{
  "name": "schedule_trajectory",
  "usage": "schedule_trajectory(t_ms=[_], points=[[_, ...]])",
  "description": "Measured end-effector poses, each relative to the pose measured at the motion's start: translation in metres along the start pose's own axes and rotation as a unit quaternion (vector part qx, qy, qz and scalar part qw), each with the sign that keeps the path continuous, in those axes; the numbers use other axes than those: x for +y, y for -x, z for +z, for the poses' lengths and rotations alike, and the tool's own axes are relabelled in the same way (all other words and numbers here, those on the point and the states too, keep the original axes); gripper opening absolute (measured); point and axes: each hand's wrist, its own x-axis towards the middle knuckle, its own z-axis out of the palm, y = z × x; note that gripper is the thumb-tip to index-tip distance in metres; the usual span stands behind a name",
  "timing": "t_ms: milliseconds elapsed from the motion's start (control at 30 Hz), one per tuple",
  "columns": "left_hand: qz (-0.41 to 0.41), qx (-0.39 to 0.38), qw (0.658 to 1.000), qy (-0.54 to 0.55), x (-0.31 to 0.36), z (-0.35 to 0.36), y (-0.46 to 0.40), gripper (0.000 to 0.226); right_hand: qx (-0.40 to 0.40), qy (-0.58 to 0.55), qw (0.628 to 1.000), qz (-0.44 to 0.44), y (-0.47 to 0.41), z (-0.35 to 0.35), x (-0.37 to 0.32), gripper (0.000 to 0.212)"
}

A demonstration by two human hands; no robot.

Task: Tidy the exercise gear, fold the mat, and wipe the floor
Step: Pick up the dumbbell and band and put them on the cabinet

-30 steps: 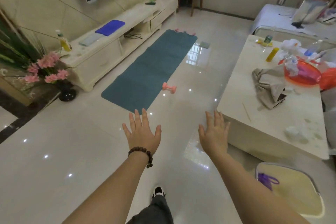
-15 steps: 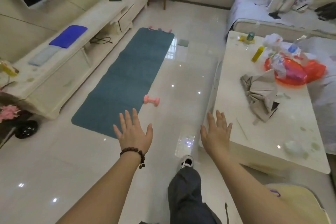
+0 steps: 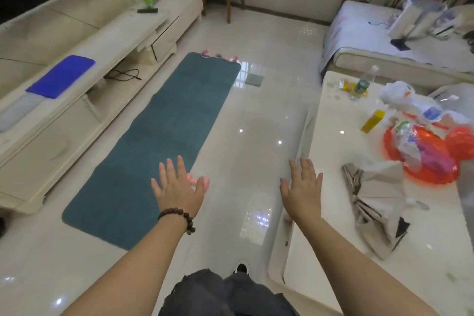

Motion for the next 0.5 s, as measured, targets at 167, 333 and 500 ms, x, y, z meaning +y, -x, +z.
schedule_trajectory(t_ms=[167,333,500], points=[[-0.027,-0.015,1.0,-0.004,0.034,0.005,-0.065,0.078,-0.023,0.01,0.999,-0.033,-0.09,0.005,-0.012,0.055],[-0.066,-0.019,0.998,-0.002,0.046,0.016,-0.137,0.077,-0.034,0.027,0.997,-0.063,-0.179,0.02,-0.03,0.055],[-0.128,-0.007,0.991,0.03,0.049,0.028,-0.223,0.077,-0.066,0.052,0.99,-0.115,-0.287,0.047,-0.069,0.055]])
